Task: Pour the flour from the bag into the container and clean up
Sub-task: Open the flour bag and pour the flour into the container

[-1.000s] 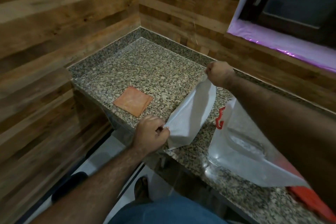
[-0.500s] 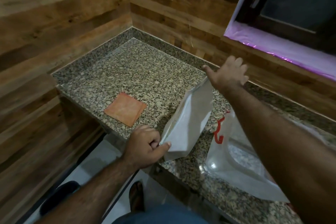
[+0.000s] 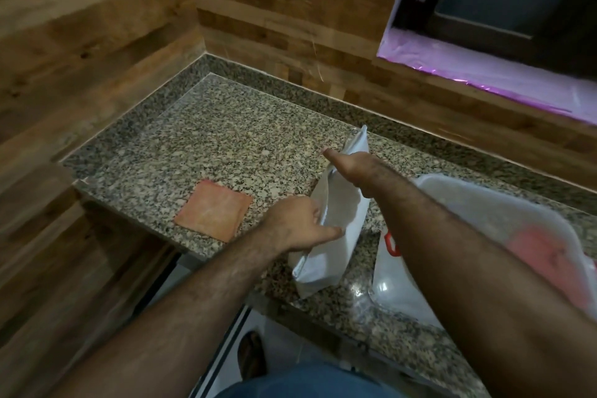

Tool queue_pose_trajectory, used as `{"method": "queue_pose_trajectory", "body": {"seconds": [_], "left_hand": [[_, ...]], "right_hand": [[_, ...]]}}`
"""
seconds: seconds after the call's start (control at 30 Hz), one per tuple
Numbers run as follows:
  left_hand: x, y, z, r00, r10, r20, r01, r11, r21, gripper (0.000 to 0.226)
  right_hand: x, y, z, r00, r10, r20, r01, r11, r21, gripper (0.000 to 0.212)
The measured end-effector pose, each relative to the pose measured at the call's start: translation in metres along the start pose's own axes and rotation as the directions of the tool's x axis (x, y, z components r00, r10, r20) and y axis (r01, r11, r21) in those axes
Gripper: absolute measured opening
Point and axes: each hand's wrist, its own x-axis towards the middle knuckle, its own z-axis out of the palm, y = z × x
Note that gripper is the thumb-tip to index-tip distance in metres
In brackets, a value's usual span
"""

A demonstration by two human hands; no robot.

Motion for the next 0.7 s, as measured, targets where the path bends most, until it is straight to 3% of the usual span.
{"method": "queue_pose_trajectory", "body": {"seconds": [0.07, 0.13, 0.27, 0.37, 0.5, 0.7], "left_hand": [[0.006, 0.01, 0.0, 0.997, 0.046, 0.064, -0.056, 0.985, 0.162, 0.035], [0.009, 0.014, 0.004, 0.993, 0.079, 0.091, -0.094, 0.982, 0.166, 0.034], [0.014, 0.007, 0.004, 0.978, 0.106, 0.18, -0.111, 0.994, 0.016, 0.043], [0.018, -0.001, -0.001, 0.963, 0.094, 0.252, -0.071, 0.993, -0.098, 0.041], [0.023, -0.001, -0.003, 0.948, 0.08, 0.308, -0.043, 0.991, -0.124, 0.039], [0.025, 0.003, -0.001, 0.954, 0.089, 0.285, -0.114, 0.991, 0.072, 0.04]], "right_hand": [[0.006, 0.002, 0.0, 1.0, 0.01, -0.009, -0.01, 0.998, 0.061, 0.128], [0.011, 0.007, 0.0, 0.999, 0.032, -0.017, -0.029, 0.99, 0.136, 0.127], [0.014, 0.016, -0.003, 0.995, 0.041, -0.091, -0.032, 0.994, 0.1, 0.087], [0.017, 0.017, -0.002, 0.988, 0.043, -0.147, -0.035, 0.998, 0.055, 0.072], [0.018, 0.011, -0.001, 0.978, 0.024, -0.207, -0.025, 1.0, -0.001, 0.036], [0.016, 0.002, -0.003, 0.967, -0.001, -0.257, -0.038, 0.989, -0.144, 0.039]]}}
